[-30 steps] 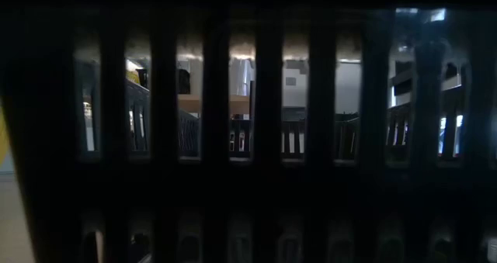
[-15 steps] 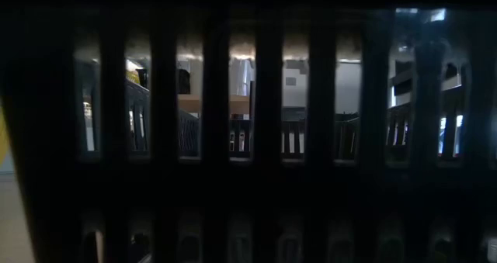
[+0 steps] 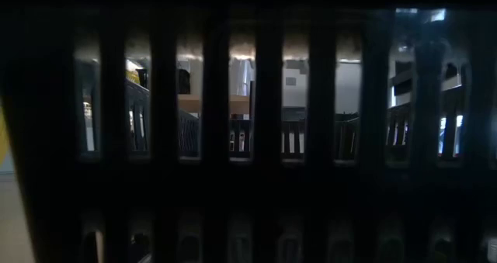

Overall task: Stack baskets on shelf by color
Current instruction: Put the middle yellow bin on the shelf

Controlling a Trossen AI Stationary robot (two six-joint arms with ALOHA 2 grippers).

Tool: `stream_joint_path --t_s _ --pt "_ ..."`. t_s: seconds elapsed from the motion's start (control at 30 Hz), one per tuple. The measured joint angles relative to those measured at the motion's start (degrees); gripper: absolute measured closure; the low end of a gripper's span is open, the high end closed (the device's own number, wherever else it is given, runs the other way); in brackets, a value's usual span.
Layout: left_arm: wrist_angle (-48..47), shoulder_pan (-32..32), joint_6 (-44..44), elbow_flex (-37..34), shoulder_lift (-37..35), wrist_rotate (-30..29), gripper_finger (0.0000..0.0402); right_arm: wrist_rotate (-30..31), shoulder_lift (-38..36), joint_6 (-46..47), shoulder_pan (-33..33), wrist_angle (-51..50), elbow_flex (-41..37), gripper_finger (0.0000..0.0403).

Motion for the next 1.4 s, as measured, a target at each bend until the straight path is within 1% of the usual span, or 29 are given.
stream_joint_path --t_s 0.1,0.27,0.47,0.57,0.73,0.9,1.07,1.23,1.3,1.4 --pt "2.66 0.0 0.38 -2.81 -0.03 -1.96 0.0353 -0.01 0.0 0.0 0.0 0.02 0.0 0.0302" --pt "10.52 0.0 3.59 -5.91 0.05 -3.78 0.0353 -0.02 0.0 0.0 0.0 0.01 0.0 0.0302" --pt "14.7 0.0 7.58 -6.24 0.92 -10.02 0.0353 -0.04 0.0 0.26 0.0 0.0 0.0 0.0302" --pt "16.01 0.0 9.86 -6.24 1.31 -11.64 0.0353 -0.08 0.0 0.26 -0.09 0.02 0.0 0.0302" --pt "18.22 0.0 12.79 -6.36 2.68 -12.17 0.0353 -0.06 0.0 0.26 -0.36 0.0 0.0 0.0302" --pt "21.61 0.0 15.38 -8.21 3.96 -13.65 0.0353 -0.08 0.0 0.28 -0.51 0.0 0.0 0.0302" --pt "25.68 0.02 15.94 -11.21 4.91 -13.71 0.0353 -0.08 0.02 0.28 -0.48 -0.02 0.0 0.0302" --pt "27.78 0.02 16.97 -11.81 5.03 -15.14 0.0353 -0.03 0.02 0.28 -0.48 -0.04 0.0 0.0302" --pt "27.75 0.02 16.45 -11.81 4.78 -14.48 0.0353 -0.01 0.02 0.23 -0.48 -0.16 0.0 0.0302" --pt "27.69 0.01 13.93 -11.79 3.71 -11.69 0.0353 0.07 -0.02 0.05 -0.48 -1.05 0.0 0.0303"
